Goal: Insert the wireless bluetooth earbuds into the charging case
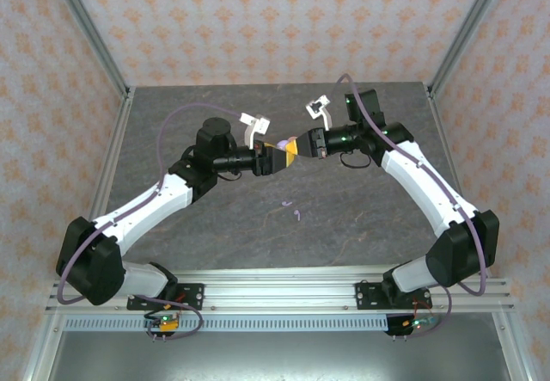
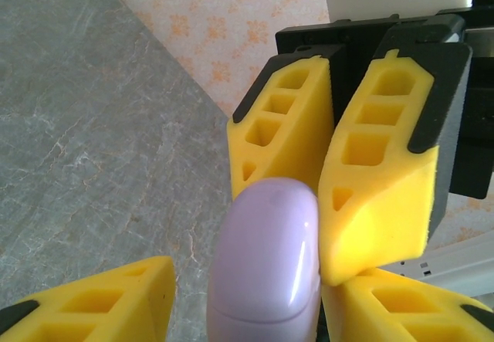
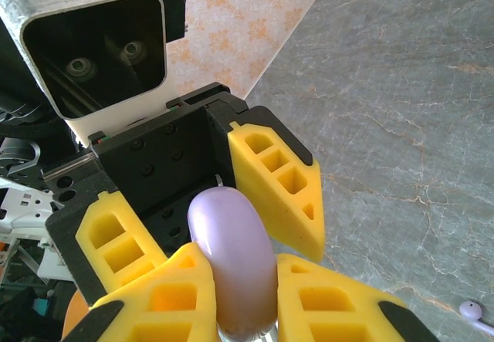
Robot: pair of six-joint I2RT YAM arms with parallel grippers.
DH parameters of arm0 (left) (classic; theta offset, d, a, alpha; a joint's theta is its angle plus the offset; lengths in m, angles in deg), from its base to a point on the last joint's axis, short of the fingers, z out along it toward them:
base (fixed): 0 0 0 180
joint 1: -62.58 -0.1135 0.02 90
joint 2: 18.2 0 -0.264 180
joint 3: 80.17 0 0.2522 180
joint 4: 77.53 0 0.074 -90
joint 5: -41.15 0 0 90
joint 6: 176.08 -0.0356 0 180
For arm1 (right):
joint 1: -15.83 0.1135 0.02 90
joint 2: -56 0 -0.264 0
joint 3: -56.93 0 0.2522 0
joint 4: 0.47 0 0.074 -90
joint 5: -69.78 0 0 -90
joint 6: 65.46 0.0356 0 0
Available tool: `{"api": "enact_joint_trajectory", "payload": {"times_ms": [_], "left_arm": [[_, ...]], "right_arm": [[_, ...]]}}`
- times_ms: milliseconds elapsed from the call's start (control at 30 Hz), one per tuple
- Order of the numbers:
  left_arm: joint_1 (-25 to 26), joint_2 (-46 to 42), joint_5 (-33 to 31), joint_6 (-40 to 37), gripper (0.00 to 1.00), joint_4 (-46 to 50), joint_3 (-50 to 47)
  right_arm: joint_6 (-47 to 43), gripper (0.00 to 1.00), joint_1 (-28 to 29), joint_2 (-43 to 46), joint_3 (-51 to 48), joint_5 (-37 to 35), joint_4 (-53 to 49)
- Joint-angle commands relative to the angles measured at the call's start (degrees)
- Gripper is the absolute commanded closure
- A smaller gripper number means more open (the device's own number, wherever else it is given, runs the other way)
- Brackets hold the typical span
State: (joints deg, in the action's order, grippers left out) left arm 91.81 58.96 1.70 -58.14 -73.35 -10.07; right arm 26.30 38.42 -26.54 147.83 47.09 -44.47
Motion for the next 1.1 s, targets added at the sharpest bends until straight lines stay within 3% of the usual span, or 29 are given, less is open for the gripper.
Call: {"api": "enact_joint_trajectory", "payload": {"times_ms": [0, 533, 900, 1067], "left_arm": [[-0.5, -2.8, -0.7, -1.1, 0.47, -1.8, 1.6], [-0.5, -2.6, 1.5, -0.1, 0.53, -3.6, 1.4], [0.0, -1.4, 1.4, 0.3, 0.8, -4.4, 1.7], [0.2, -1.2, 1.2, -0.6, 0.85, -3.1, 1.8]], "right_arm": [[-1.8, 0.82, 0.7, 0.7, 1.4, -0.2, -2.5], [-1.7, 0.82, 0.6, 1.0, 1.5, 1.6, -2.1], [-2.0, 0.81, 0.6, 0.9, 0.7, 2.7, -2.4], [-2.7, 0.78, 0.8, 1.1, 0.9, 1.8, -3.4]]}}
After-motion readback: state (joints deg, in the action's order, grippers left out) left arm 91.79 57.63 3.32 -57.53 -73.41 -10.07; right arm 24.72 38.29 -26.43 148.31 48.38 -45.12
